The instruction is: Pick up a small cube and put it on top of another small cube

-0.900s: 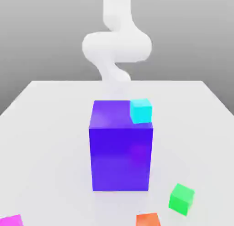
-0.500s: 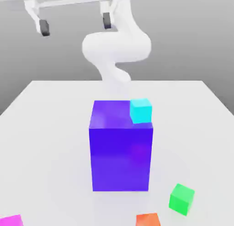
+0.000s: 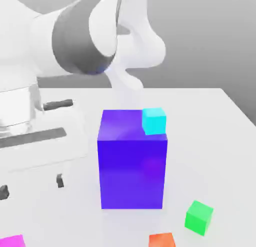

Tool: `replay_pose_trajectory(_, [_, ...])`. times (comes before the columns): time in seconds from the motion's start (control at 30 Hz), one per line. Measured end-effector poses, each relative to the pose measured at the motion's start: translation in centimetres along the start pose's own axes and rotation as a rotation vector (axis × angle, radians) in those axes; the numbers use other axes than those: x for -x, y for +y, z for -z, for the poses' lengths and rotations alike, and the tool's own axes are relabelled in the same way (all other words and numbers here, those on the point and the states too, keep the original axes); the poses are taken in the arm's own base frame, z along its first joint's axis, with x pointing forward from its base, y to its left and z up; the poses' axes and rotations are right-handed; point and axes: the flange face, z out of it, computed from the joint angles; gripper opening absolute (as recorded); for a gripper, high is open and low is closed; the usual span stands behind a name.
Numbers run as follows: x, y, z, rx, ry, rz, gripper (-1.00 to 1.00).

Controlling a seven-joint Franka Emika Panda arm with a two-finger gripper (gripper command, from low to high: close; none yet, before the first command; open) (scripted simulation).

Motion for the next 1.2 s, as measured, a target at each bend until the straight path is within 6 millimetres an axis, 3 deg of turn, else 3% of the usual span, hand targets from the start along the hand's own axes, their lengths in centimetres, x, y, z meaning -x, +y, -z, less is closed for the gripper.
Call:
replay_pose_trajectory(0.27, [-1.0, 7.6, -8.7, 0.163, -0.064, 0.066, 0.00])
replay_pose_trajectory(0.4, [-0.8, 9.6, -14.6, 0.188, -0.071, 0.079, 0.00])
replay_pose_trajectory(0.43, [-0.7, 9.8, -15.6, 0.189, -0.072, 0.079, -1.00])
replay_pose_trajectory(0.63, [-0.6, 9.9, -16.1, 0.188, -0.074, 0.079, -1.00])
replay_pose_trajectory(0.77, [-1.0, 9.0, -11.3, 0.188, -0.074, 0.080, -1.00])
replay_pose_trajectory(0.8, [-0.5, 7.7, -10.4, 0.186, -0.080, 0.104, -1.00])
replay_pose_trajectory(0.97, [5.9, -3.2, -10.5, 0.170, -0.134, 0.376, -1.00])
replay_pose_trajectory(1.1, [12.7, -10.9, -10.4, 0.158, -0.163, 0.619, -1.00])
replay_pose_trajectory(1.2, [19.1, -15.9, -9.8, 0.149, -0.174, 0.822, -1.00])
